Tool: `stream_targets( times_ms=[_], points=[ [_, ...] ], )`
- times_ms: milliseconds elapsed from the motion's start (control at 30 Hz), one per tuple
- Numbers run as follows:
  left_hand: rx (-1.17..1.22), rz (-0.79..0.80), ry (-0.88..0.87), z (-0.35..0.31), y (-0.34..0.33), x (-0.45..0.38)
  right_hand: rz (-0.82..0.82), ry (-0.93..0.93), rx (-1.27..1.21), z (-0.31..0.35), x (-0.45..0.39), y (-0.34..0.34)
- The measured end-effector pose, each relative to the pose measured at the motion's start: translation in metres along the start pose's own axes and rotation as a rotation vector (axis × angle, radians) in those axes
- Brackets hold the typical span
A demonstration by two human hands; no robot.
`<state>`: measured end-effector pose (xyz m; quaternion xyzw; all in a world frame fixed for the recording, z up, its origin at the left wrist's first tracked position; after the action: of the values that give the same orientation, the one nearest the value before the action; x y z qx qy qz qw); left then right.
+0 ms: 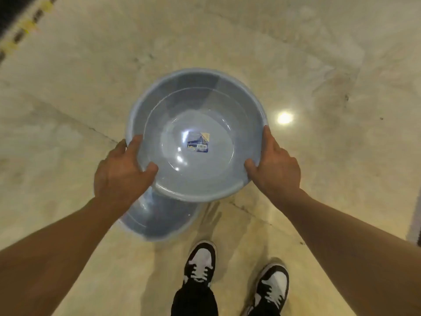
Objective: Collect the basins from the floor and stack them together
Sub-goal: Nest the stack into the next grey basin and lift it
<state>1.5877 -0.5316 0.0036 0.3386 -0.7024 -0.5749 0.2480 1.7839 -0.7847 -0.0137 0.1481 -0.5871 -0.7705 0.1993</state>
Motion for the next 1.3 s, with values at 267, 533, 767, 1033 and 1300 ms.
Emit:
stream_targets(
  times_ms=[267, 533, 767, 1033, 1300],
  points=[
    [-0.034, -0.052, 0.306, 0.161, 0.031, 0.078, 0.178, 0.261, -0.035, 0.146, 0.034, -0.067],
    [0.081, 0.113, 0.471, 0.174, -0.049, 0.13, 0.218, 0.307, 0.138, 0.124, 0.057, -0.126],
    [0.048, 0.265, 0.531, 0.175, -0.107, 0.148, 0.263, 0.308, 0.234, 0.099, 0.067, -0.165],
    [0.056, 0.355, 0.52, 0.182, -0.146, 0.152, 0.319, 0.272, 0.307, 0.093, 0.066, -0.202],
    [-0.025, 0.546, 0.389, 0.194, -0.149, 0.146, 0.422, 0.308, 0.397, 0.096, 0.057, -0.203]
  ],
)
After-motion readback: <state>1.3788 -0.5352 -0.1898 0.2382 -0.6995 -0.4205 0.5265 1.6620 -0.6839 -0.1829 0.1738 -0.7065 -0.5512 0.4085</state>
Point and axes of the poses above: each hand's wrist, its own x-axis away from the middle knuckle, its own y-axis out of the back of the hand, z = x × y, the point moved 5 cm from there along -x, towards the middle knuckle, and after that the axes turned 13 degrees about -z, right-handed, at the moved point
